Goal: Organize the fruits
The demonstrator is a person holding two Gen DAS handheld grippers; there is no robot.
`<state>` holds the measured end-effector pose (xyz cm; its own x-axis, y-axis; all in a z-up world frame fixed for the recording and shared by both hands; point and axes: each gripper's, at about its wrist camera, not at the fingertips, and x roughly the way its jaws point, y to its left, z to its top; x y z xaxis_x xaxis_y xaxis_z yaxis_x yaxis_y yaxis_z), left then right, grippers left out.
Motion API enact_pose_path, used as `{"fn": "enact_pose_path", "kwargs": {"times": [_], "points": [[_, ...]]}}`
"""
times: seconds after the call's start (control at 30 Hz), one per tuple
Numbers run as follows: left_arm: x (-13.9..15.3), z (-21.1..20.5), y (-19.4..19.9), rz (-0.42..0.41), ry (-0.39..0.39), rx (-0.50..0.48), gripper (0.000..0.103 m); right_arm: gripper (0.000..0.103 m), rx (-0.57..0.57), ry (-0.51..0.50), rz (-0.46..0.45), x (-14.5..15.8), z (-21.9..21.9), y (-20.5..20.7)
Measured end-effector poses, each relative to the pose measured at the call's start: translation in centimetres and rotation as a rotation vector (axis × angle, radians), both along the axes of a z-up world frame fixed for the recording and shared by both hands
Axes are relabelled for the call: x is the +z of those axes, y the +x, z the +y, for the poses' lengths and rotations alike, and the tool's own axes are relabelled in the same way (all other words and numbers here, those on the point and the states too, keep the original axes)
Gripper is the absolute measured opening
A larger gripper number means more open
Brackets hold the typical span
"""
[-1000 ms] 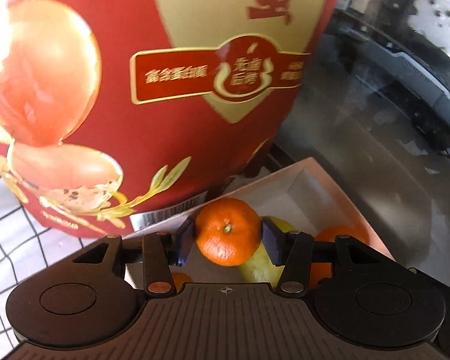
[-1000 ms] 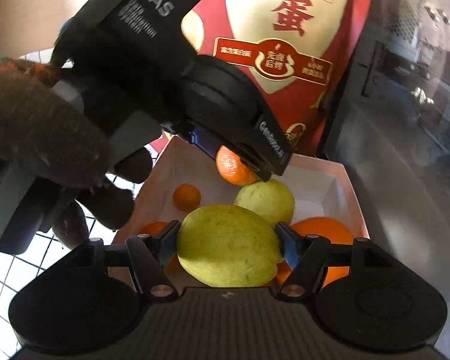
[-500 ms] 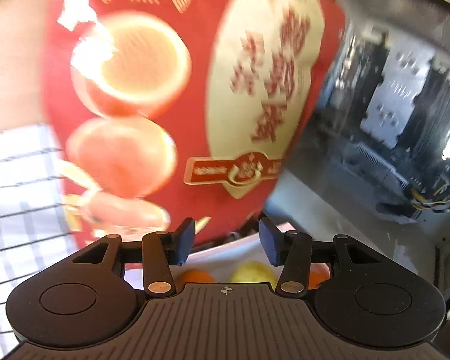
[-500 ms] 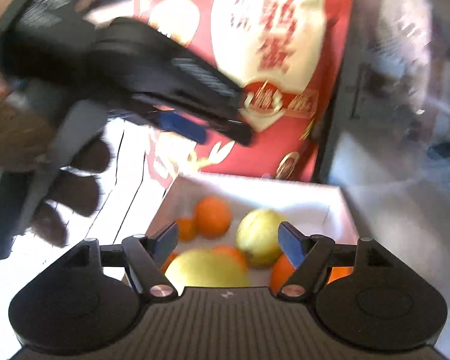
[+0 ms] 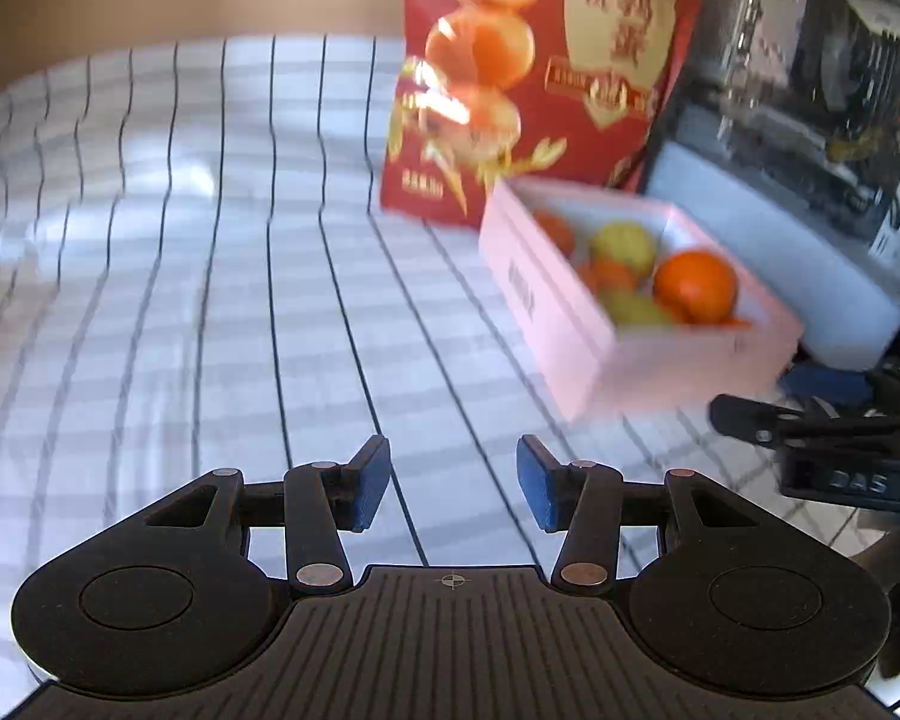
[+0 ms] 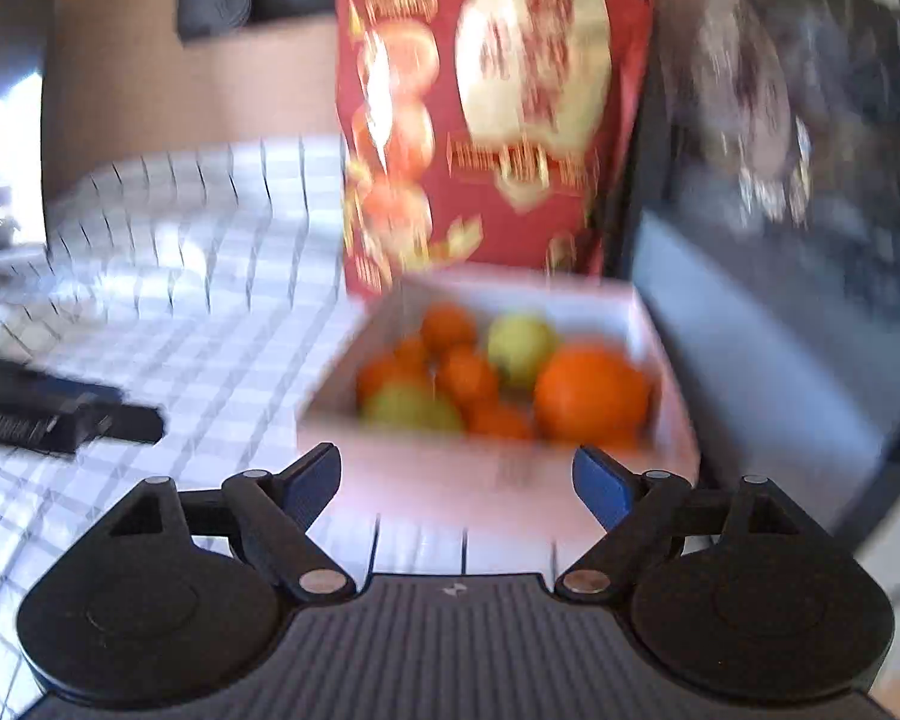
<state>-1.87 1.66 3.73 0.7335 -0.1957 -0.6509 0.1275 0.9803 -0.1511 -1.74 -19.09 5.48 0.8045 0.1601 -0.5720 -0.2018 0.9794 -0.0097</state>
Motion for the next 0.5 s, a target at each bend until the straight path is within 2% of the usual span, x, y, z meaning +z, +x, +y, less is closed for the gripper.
{"fn": "enact_pose_path", "kwargs": {"times": [0.13, 0.27, 0.37, 0.43, 0.5], "points": [[-2.0, -1.7, -1.1, -0.025, 0.044, 0.022, 0.052, 0.085, -0.044, 0.021, 0.120, -3.3, 0.2, 0.0], [-3.2, -3.3, -1.2, -0.052, 0.081, 0.043, 0.053, 0.086, -0.045, 0.010, 0.189, -4.8, 0.6, 0.3], [-3.6, -4.0, -0.8, -0.079, 0.090, 0.061, 0.053, 0.090, -0.070, -0.022, 0.166, -5.0, 0.8, 0.3], [-3.8, -4.5, -0.4, -0.095, 0.112, 0.072, 0.053, 0.099, -0.092, -0.025, 0.170, -5.0, 0.7, 0.5], [-3.8, -5.2, -0.2, -0.094, 0.151, 0.076, 0.054, 0.103, -0.105, -0.023, 0.170, -5.0, 0.4, 0.7]]}}
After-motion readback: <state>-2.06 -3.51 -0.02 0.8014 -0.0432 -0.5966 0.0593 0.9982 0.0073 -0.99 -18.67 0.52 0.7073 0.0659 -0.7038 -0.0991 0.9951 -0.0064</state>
